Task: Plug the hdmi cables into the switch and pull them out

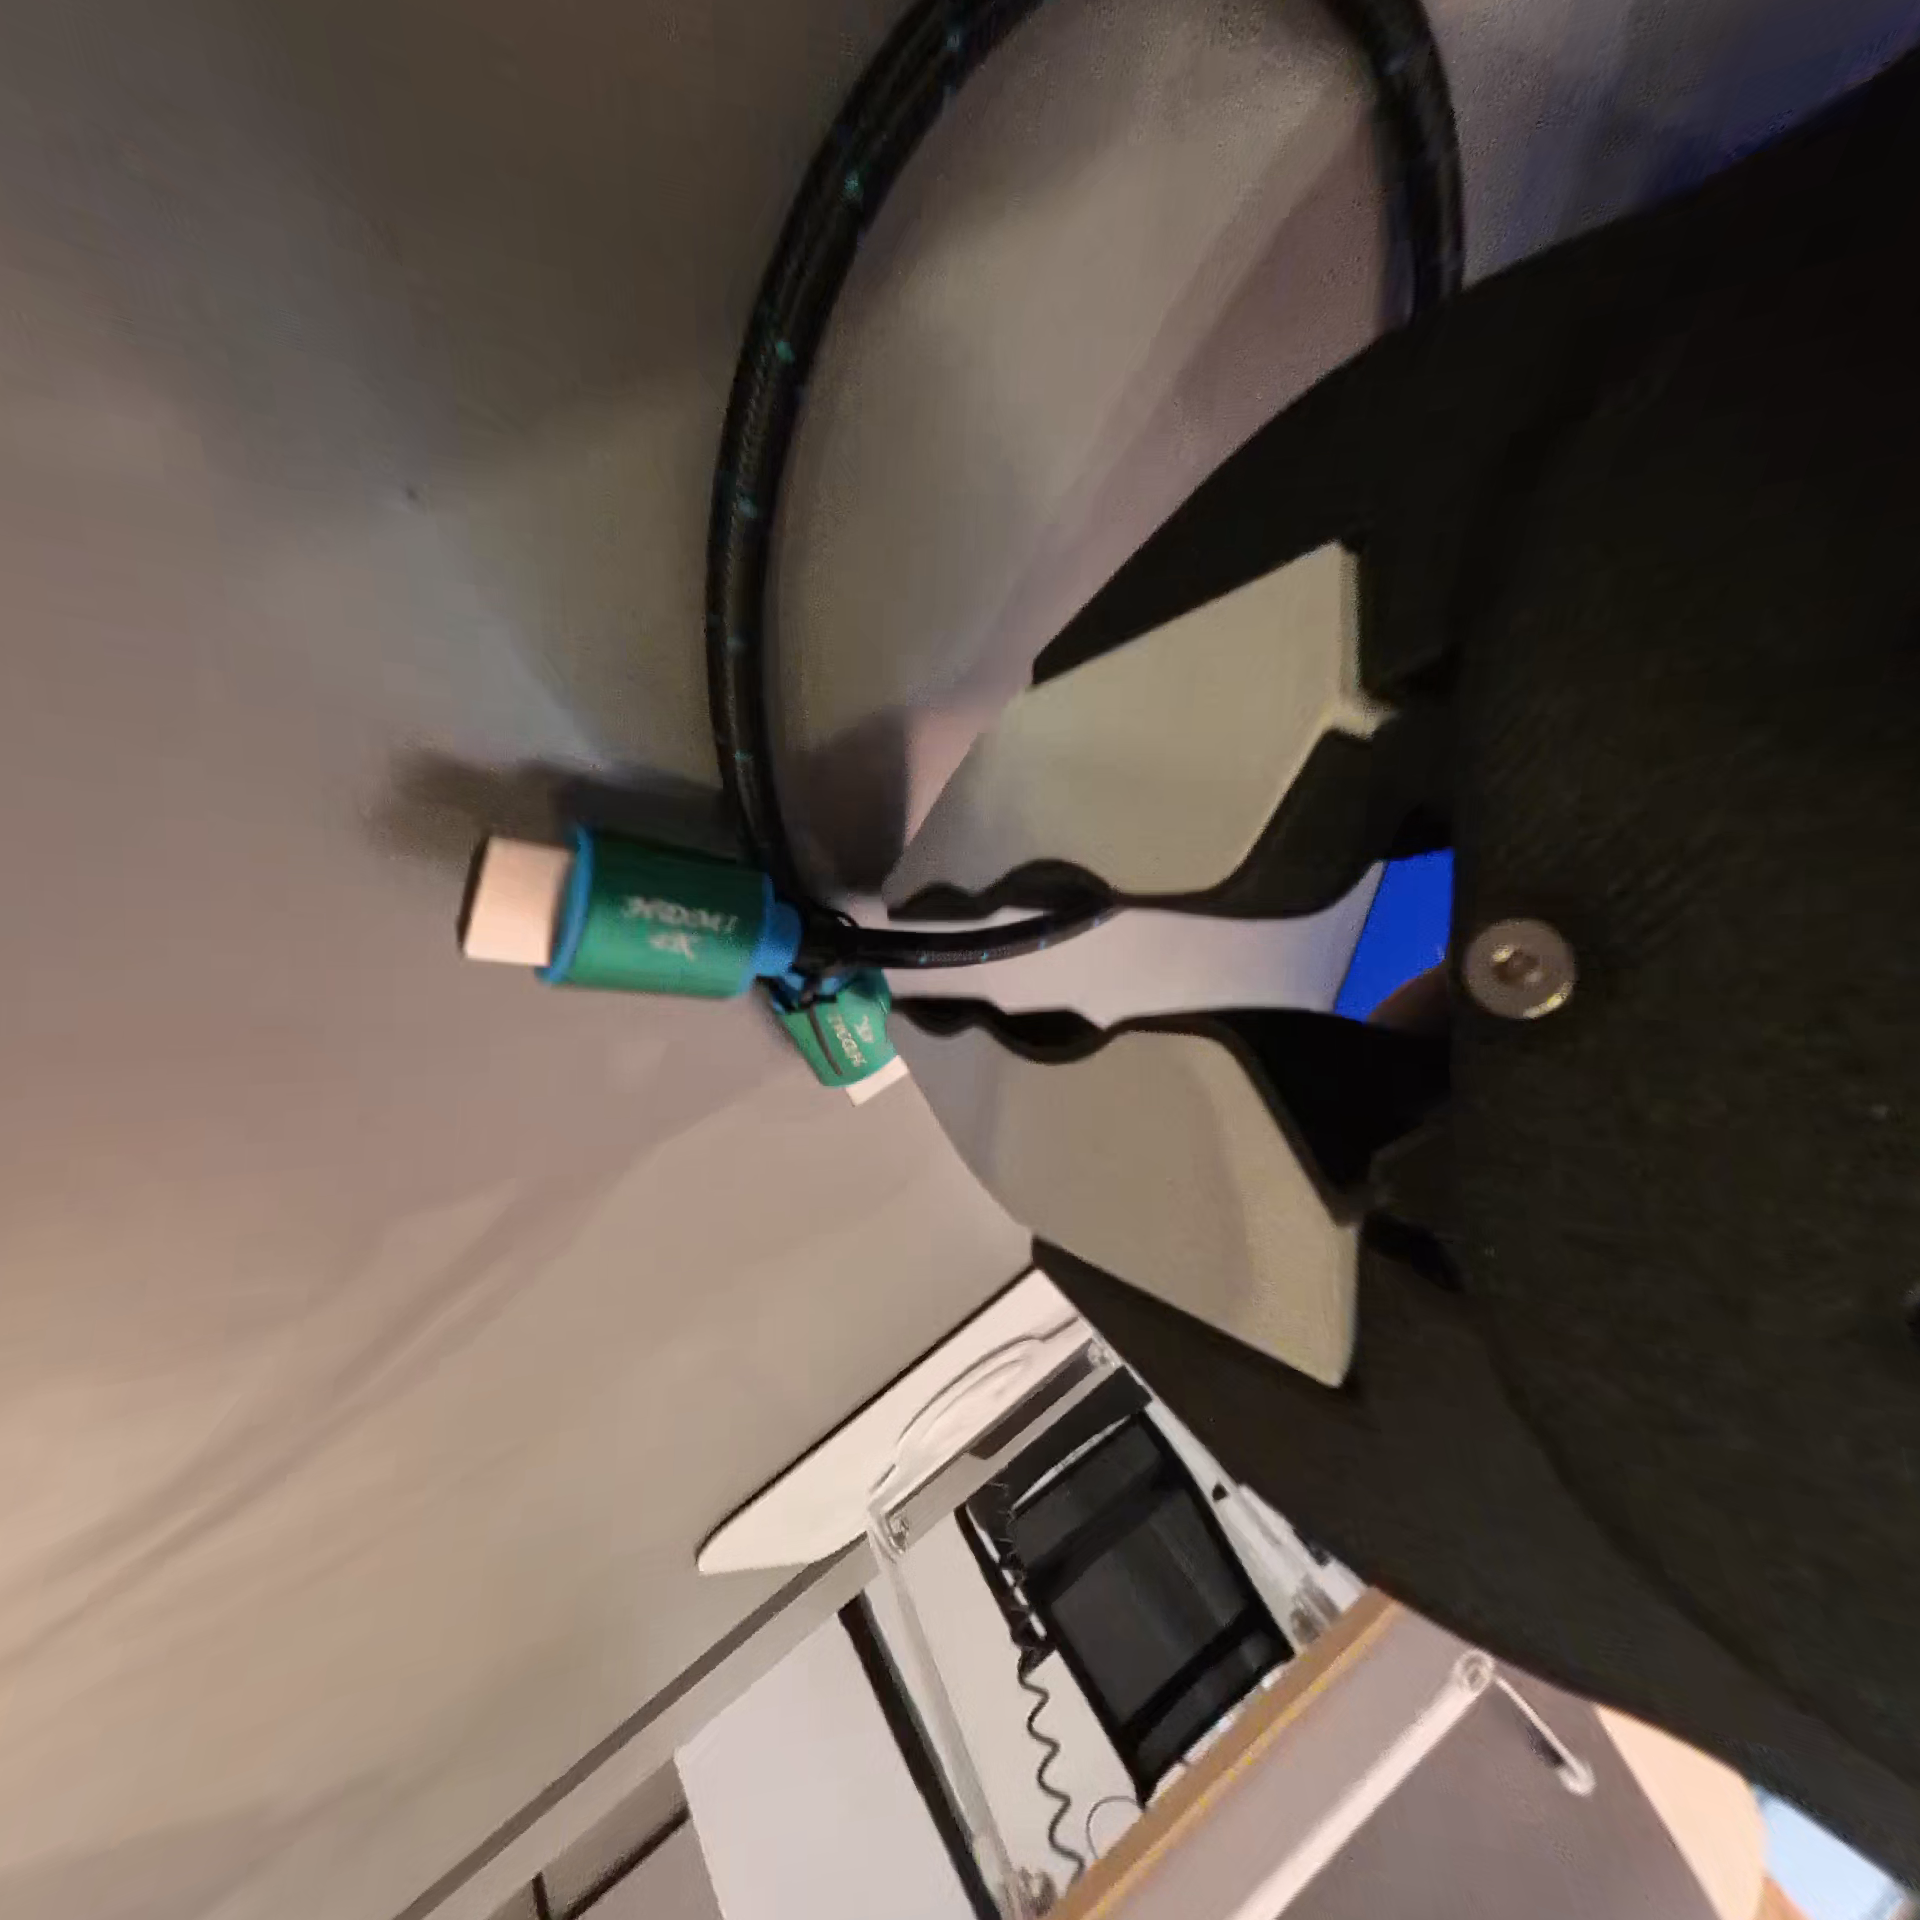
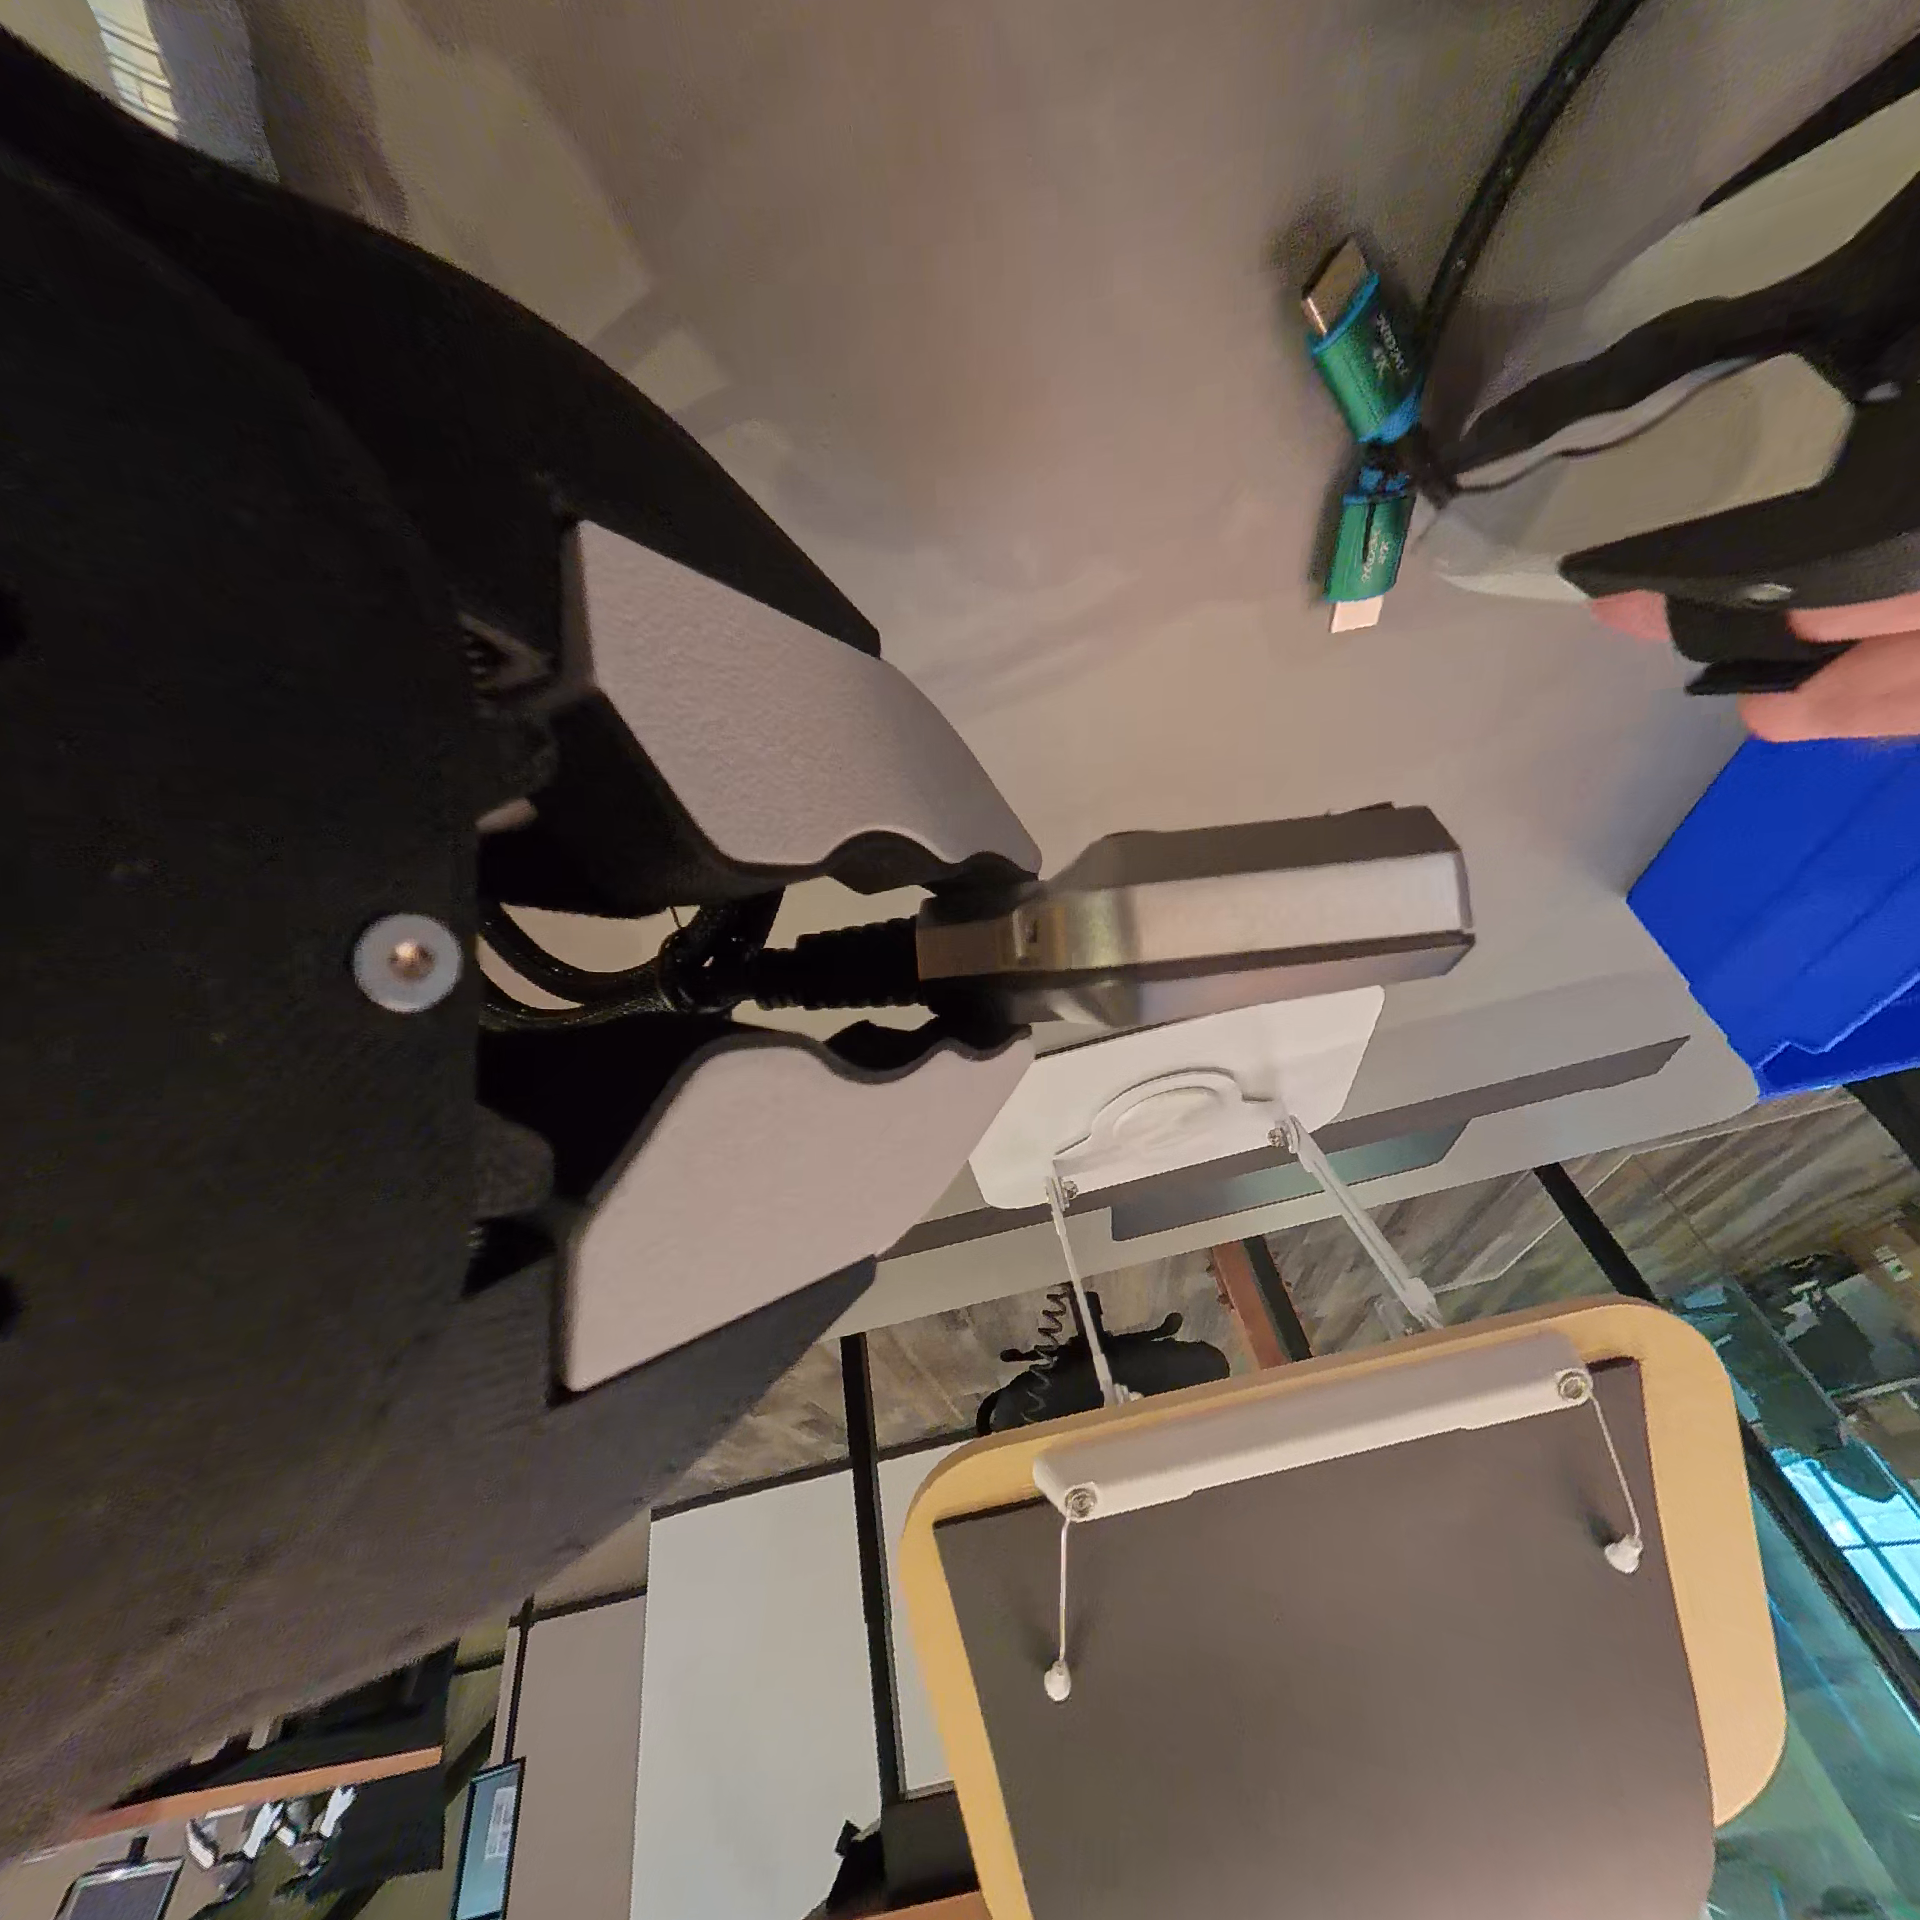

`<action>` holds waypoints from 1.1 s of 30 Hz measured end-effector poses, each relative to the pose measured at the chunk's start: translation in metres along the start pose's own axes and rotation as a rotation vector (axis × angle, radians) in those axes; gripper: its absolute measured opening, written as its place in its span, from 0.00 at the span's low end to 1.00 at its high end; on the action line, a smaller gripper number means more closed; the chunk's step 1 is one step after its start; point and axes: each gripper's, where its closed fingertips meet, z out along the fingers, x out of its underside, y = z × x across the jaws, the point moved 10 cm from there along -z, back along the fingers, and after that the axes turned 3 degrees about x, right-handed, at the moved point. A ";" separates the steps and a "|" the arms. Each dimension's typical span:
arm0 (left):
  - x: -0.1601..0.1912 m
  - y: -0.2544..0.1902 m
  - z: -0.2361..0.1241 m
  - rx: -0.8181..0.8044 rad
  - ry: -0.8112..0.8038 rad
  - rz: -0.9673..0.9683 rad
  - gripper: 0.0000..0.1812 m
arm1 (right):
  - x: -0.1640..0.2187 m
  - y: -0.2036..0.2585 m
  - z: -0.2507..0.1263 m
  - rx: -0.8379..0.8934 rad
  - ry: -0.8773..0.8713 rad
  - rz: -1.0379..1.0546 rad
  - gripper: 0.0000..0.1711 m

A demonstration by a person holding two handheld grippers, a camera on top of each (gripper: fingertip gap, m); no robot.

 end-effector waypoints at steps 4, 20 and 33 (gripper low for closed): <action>0.013 0.006 -0.019 0.081 -0.058 -0.426 0.20 | 0.003 -0.004 -0.003 0.010 -0.003 0.019 0.12; -0.004 0.021 0.009 0.183 -0.056 -1.321 0.15 | 0.002 -0.002 -0.001 -0.001 -0.014 0.040 0.12; -0.020 0.010 -0.001 0.038 -0.155 -0.981 0.12 | 0.003 -0.001 -0.001 -0.009 -0.022 0.050 0.12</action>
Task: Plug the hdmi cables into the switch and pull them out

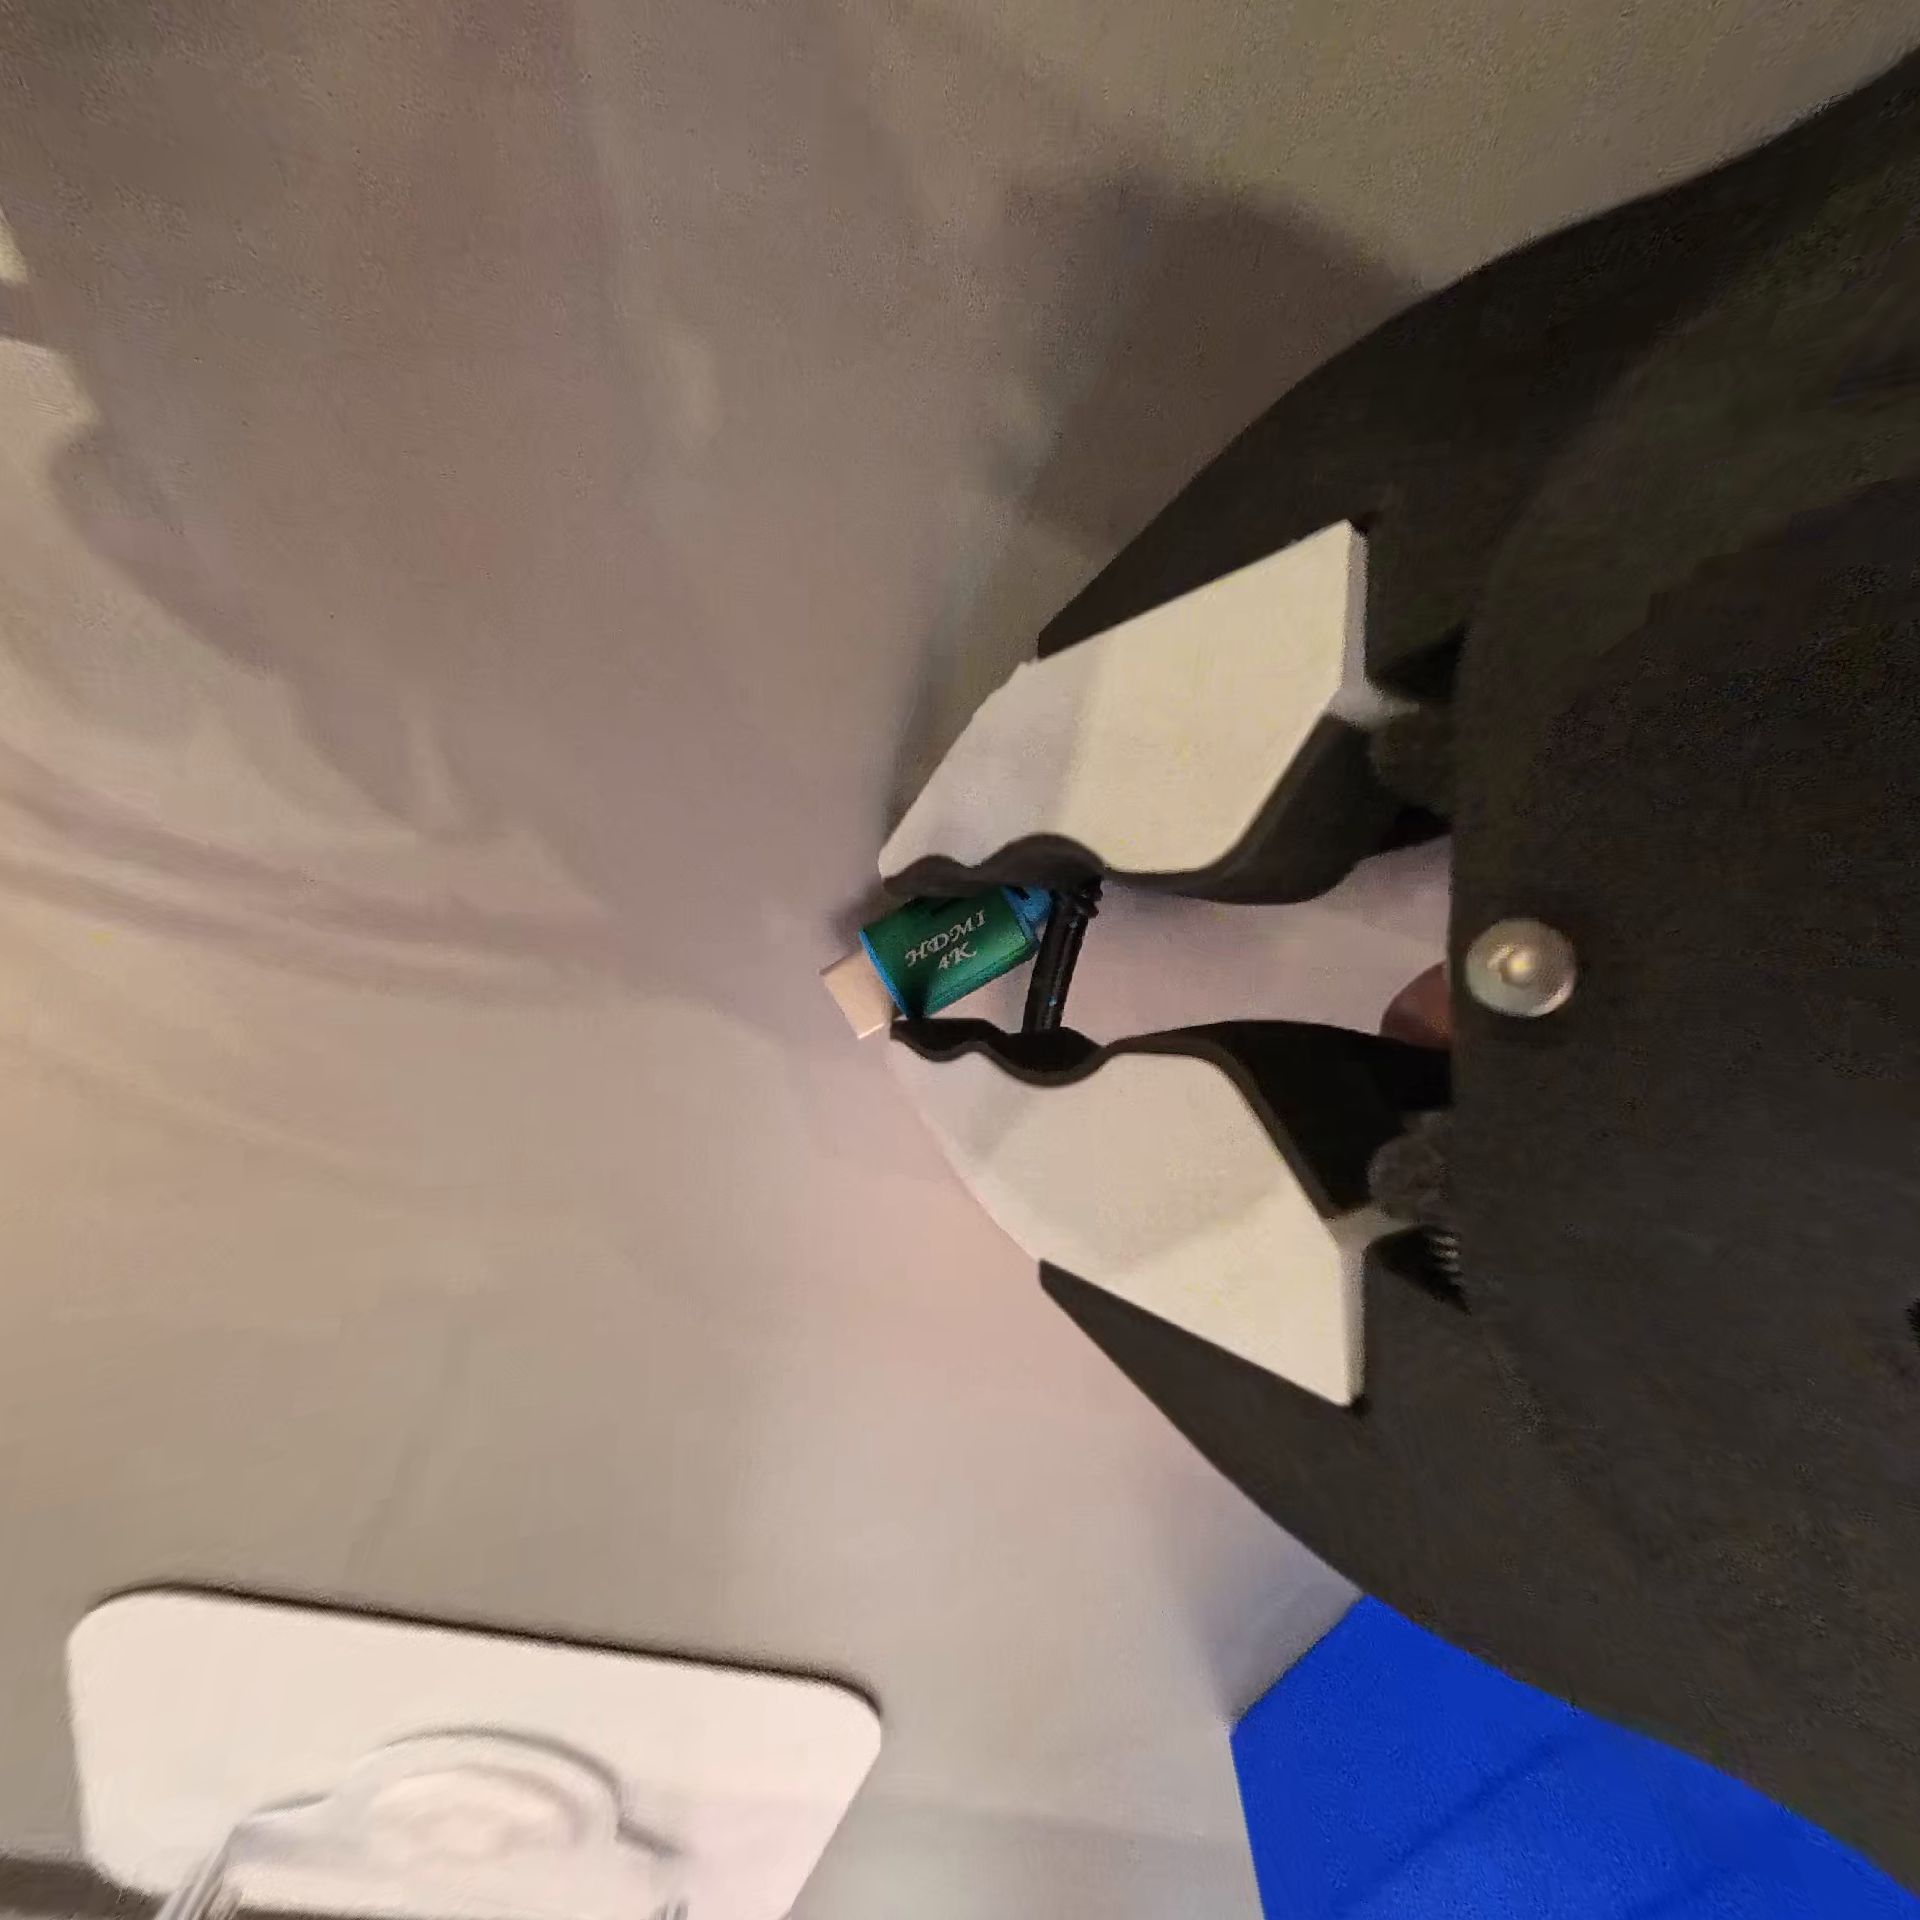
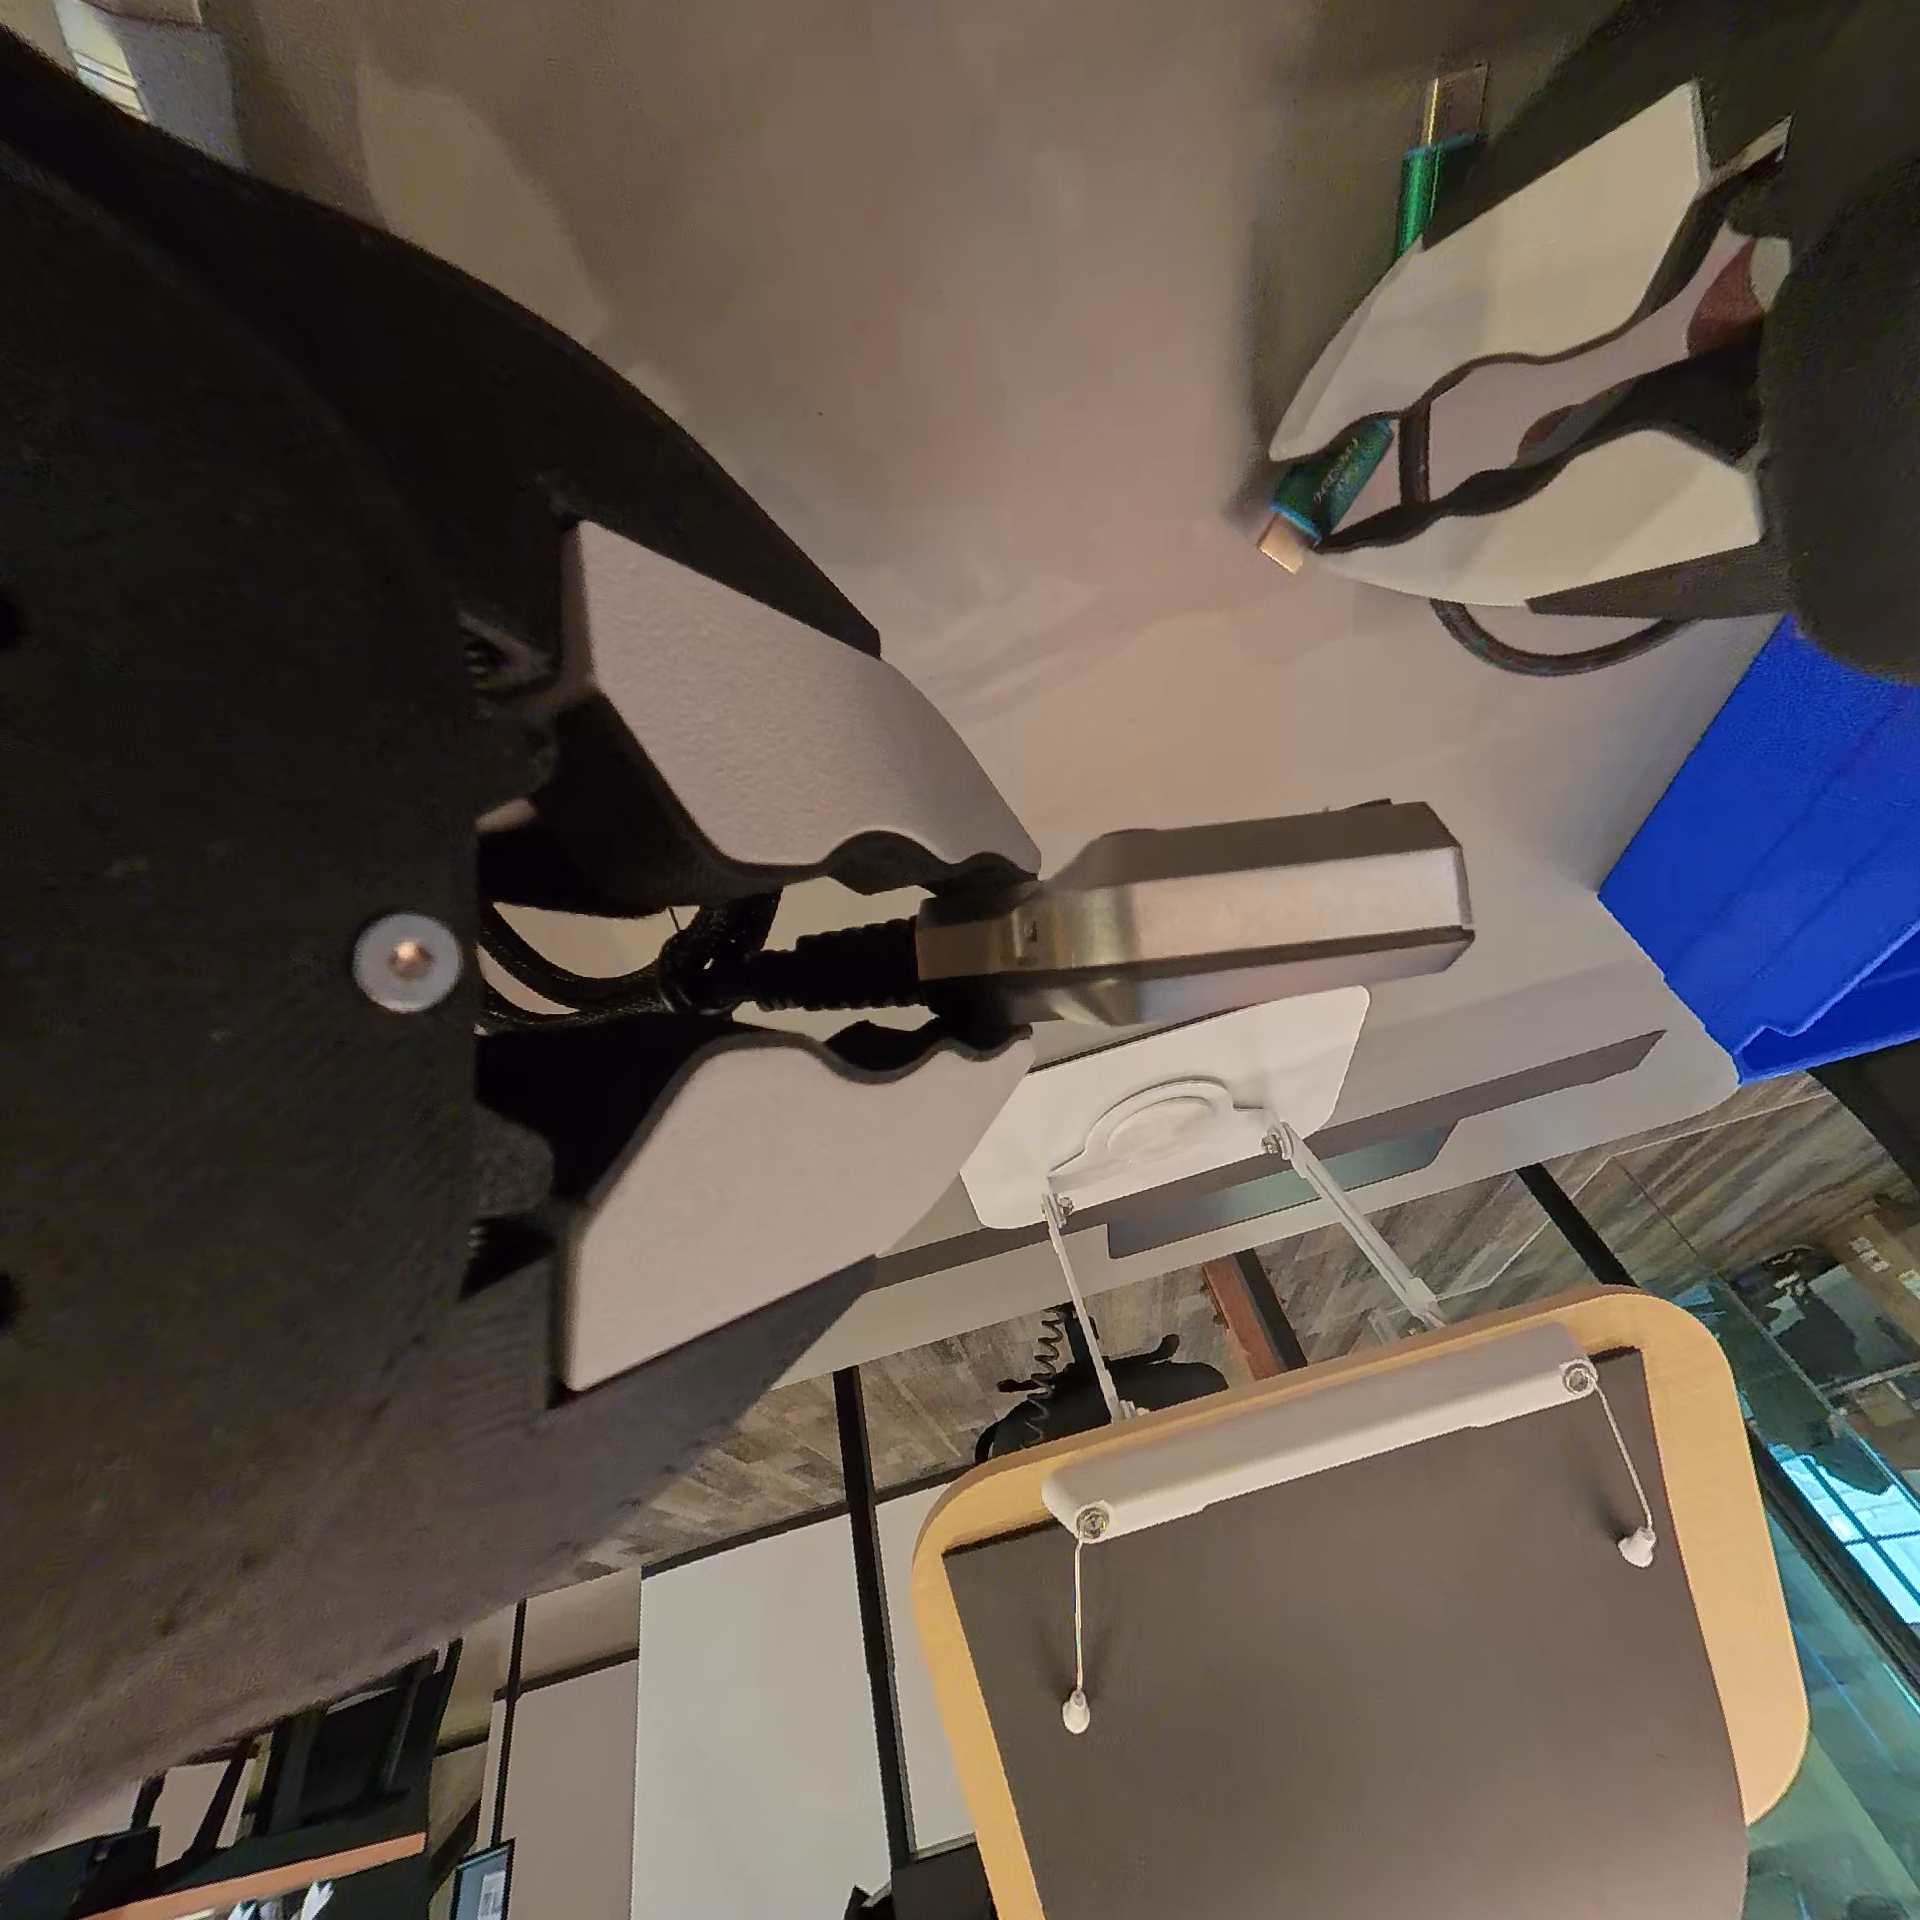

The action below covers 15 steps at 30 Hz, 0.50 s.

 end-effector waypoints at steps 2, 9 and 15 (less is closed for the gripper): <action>0.000 0.000 -0.002 -0.042 -0.005 0.003 0.12 | 0.000 0.000 0.000 -0.001 0.000 0.001 0.12; 0.001 0.004 -0.025 -0.150 -0.240 0.009 0.12 | 0.001 0.000 0.000 -0.006 -0.006 0.016 0.12; 0.001 0.010 -0.039 -0.306 -0.361 0.016 0.11 | 0.001 0.000 0.000 -0.014 -0.009 0.025 0.12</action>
